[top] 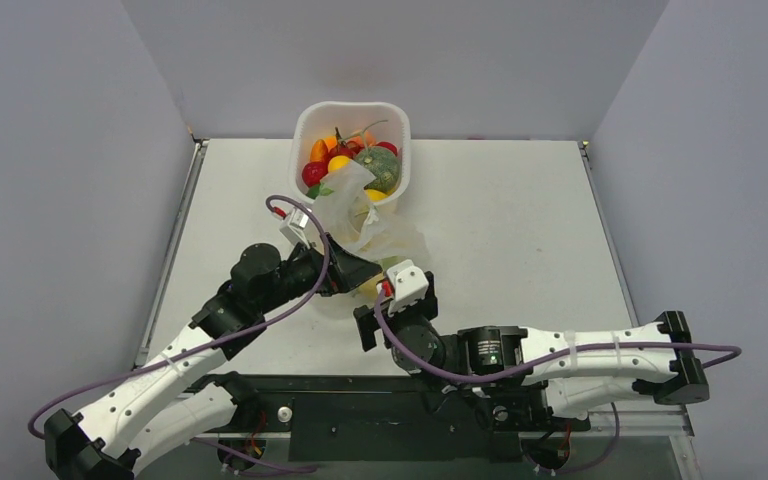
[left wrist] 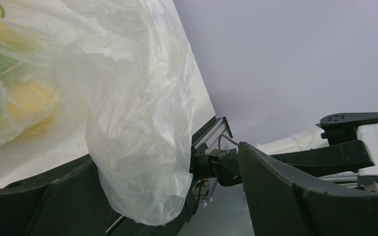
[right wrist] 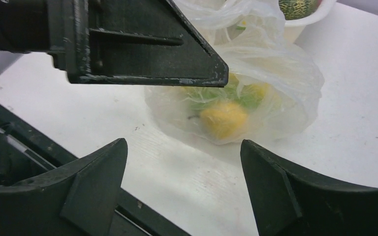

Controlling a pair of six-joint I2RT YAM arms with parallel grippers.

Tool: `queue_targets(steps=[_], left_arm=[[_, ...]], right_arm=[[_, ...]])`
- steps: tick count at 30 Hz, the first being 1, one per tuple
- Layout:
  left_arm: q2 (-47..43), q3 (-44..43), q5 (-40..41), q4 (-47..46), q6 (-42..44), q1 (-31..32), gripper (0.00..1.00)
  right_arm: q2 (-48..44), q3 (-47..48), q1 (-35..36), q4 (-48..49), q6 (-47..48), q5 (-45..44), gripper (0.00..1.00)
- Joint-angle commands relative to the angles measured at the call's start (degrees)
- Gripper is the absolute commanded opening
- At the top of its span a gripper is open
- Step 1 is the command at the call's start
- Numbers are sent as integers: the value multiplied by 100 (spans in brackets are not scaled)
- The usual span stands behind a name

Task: Take the fake fruits out of the plastic bag

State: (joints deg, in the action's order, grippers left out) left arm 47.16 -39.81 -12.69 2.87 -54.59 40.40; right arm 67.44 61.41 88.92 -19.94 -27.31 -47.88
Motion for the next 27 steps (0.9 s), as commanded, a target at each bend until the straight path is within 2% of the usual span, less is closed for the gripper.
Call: queue_targets(steps=[1,4,6,10,12,17,22,27], left_arm=[[-139,-67,-203,-594,-191,18,82],[-145,-300,-96,-374,50,17,82],[-150,-583,21,99,307,2,81],[-256,-1390,938,1648,1059,3,82],[-298,-1823,1686,2408,1372,1,82],[-504,-2936,2996,4437,1785,-4,82],[-1078,-3244,3828,5327,1858,-10,81],[-1634,-3416,4225,5879,1697,-2,82]], right_arm=[[-37,-30,-186,269,225,-563,80],[-355,-249,-726,406,50,194,79],[-521,-490,-1038,558,112,529,79],[-640,-656,-1310,1012,791,735,87],[-532,-671,-1397,1258,1364,891,89],[48,-565,-1445,1885,2329,1157,91],[877,44,-1525,2280,3094,954,91],[1814,728,-1456,2421,3600,788,91]])
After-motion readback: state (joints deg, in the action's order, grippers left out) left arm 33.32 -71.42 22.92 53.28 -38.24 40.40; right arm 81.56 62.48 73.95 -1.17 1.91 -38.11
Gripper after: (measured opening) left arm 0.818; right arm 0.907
